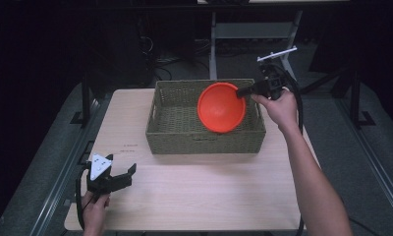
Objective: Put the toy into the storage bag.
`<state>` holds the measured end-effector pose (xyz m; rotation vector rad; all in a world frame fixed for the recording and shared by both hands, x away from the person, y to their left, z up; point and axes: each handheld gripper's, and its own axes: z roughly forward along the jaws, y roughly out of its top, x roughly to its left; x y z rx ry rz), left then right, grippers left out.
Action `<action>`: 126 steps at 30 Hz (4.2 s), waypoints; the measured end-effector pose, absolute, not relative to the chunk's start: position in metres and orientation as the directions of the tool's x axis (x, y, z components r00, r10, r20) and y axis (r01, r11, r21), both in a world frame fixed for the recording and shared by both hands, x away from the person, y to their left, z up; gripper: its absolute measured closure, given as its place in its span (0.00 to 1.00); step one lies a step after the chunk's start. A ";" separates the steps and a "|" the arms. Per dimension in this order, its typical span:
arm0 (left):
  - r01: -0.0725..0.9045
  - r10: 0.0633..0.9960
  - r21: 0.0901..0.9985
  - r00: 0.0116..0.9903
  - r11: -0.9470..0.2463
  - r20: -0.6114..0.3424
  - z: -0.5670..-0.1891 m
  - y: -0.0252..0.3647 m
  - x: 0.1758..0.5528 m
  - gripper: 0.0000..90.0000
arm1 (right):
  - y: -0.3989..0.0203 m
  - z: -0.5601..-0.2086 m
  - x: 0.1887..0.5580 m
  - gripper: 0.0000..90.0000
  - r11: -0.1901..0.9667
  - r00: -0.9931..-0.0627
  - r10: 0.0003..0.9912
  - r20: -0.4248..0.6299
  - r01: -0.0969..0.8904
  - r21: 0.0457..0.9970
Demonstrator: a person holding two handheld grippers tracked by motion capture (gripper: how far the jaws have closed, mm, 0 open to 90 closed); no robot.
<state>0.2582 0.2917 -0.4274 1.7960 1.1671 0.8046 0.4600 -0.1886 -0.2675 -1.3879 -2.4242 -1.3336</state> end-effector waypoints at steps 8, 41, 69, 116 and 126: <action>0.385 0.926 0.894 0.370 -0.230 0.079 -0.427 0.291 0.257 0.14 | -0.189 -0.277 0.472 0.91 0.187 -0.576 0.683 0.449 0.732 0.655; 0.396 0.927 0.889 0.368 -0.230 0.076 -0.427 0.294 0.256 0.14 | -0.177 -0.320 0.506 0.91 0.118 -0.469 0.747 0.471 0.791 0.601; 0.392 0.926 0.891 0.371 -0.228 0.073 -0.426 0.294 0.255 0.14 | -0.162 -0.347 0.512 0.89 0.182 -0.450 0.779 0.438 0.829 0.529; 0.385 0.927 0.895 0.369 -0.225 0.074 -0.425 0.293 0.252 0.14 | -0.175 -0.345 0.498 0.69 0.173 -0.466 0.712 0.524 0.841 0.512; 0.381 0.926 0.897 0.369 -0.223 0.073 -0.425 0.294 0.252 0.14 | -0.173 -0.342 0.490 0.62 0.185 -0.481 0.691 0.540 0.839 0.511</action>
